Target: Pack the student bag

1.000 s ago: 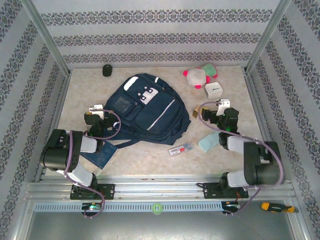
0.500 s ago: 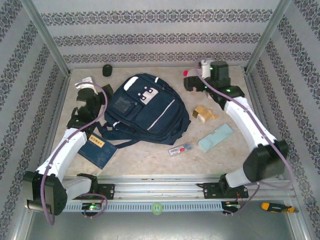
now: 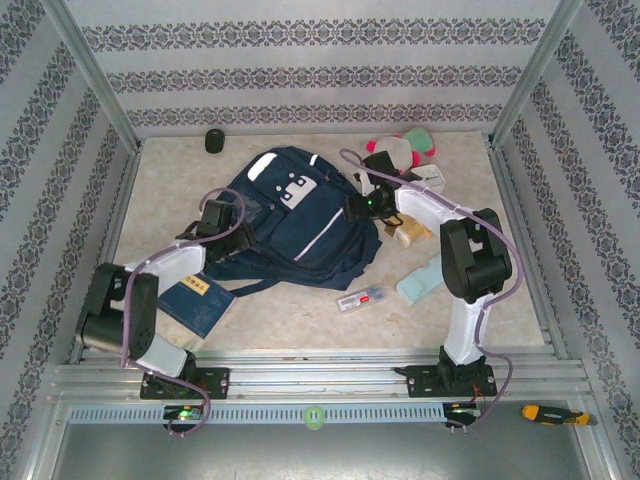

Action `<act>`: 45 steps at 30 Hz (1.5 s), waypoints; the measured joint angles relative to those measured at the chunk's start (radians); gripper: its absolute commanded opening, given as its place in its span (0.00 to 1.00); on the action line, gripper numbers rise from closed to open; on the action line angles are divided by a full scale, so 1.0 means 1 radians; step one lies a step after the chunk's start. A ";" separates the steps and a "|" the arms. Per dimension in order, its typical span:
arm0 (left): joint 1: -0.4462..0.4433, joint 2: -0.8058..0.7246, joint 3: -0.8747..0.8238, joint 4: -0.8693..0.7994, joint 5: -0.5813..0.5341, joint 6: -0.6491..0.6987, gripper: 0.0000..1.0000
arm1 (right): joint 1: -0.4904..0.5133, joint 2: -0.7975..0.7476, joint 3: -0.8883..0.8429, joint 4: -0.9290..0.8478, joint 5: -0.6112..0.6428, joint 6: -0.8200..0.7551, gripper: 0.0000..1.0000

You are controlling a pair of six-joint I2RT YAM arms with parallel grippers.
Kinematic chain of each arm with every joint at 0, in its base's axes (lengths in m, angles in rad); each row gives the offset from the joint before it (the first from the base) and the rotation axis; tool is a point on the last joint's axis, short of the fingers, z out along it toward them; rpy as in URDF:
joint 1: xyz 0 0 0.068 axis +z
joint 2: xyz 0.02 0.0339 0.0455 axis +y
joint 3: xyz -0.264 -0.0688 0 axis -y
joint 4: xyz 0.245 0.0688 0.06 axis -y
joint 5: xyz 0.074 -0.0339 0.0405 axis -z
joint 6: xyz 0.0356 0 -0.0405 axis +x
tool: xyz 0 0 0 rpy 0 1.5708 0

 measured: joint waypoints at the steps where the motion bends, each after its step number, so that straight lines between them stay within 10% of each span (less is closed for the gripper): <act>1: 0.000 0.034 0.019 0.002 -0.001 0.000 0.50 | 0.003 -0.005 -0.030 0.025 -0.003 0.016 0.60; 21: 0.051 0.365 0.356 0.041 -0.121 0.097 0.51 | 0.400 -0.223 -0.413 0.288 0.154 0.461 0.60; 28: 0.039 0.264 0.307 0.025 -0.092 0.168 0.69 | 0.421 -0.358 -0.485 0.298 0.143 0.460 0.70; 37: -0.105 -0.144 0.274 -0.025 0.038 0.666 0.79 | 0.254 -0.748 -0.584 0.370 -0.035 0.372 0.73; 45: -0.351 0.005 0.232 -0.102 0.146 1.185 0.85 | 0.115 -0.839 -0.713 0.376 -0.129 0.330 0.73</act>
